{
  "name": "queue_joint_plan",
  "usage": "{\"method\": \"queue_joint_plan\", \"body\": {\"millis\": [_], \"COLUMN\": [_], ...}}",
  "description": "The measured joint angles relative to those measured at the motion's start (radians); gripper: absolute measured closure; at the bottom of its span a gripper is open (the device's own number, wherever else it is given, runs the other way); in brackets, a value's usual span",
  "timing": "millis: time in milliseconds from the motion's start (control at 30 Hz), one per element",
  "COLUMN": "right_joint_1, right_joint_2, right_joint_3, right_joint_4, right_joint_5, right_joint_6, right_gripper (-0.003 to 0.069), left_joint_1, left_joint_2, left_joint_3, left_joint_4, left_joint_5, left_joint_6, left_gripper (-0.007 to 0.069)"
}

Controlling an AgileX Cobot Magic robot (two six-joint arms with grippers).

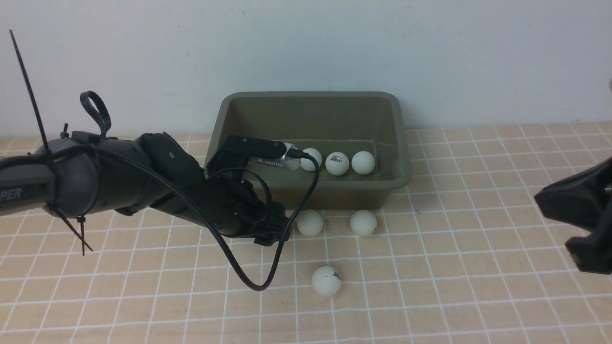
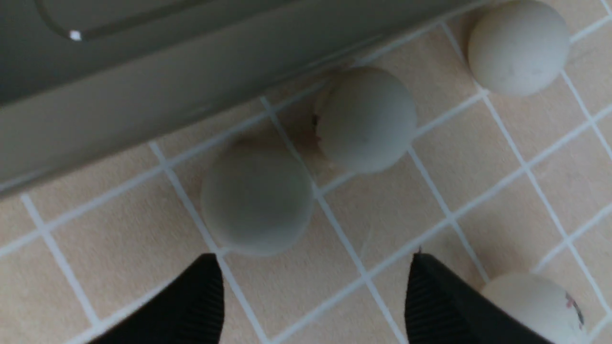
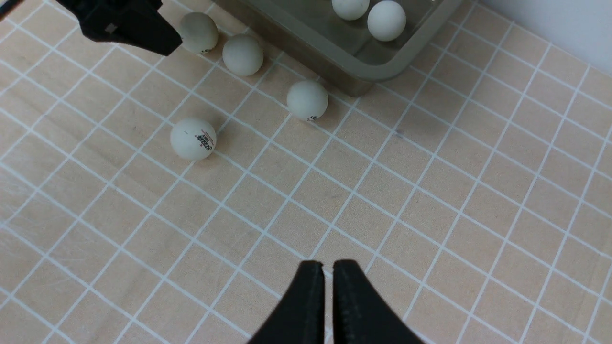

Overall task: Put the table tennis balls into the box on the light coffee tablecloth.
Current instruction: 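Reach for and grasp a ping pong ball on the table beside the basket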

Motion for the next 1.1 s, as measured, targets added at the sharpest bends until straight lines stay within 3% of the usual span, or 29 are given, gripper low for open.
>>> {"method": "queue_joint_plan", "body": {"millis": [200,700,800,900,1100], "right_joint_1": [0.0,0.0,0.0,0.0,0.0], "right_joint_2": [0.0,0.0,0.0,0.0,0.0], "right_joint_3": [0.0,0.0,0.0,0.0,0.0], "right_joint_4": [0.0,-0.003,-0.003,-0.003,-0.003], "right_joint_5": [0.0,-0.011,-0.011,-0.012,-0.014], "right_joint_6": [0.0,-0.004,-0.008,-0.009,-0.012], "right_gripper": [0.0636,0.0636,0.0636,0.0636,0.0636], "left_joint_1": [0.0,-0.038,-0.038,-0.038,-0.038], "left_joint_2": [0.027,0.106,0.117,0.118,0.075], "left_joint_3": [0.0,0.0,0.0,0.0,0.0], "left_joint_4": [-0.099,-0.287,-0.312,-0.331,-0.337], "left_joint_5": [-0.051,-0.162,-0.186,-0.205,-0.162], "left_joint_6": [0.092,0.316,0.322,0.324,0.334], "left_gripper": [0.0242,0.0242,0.0259,0.0335,0.034]}}
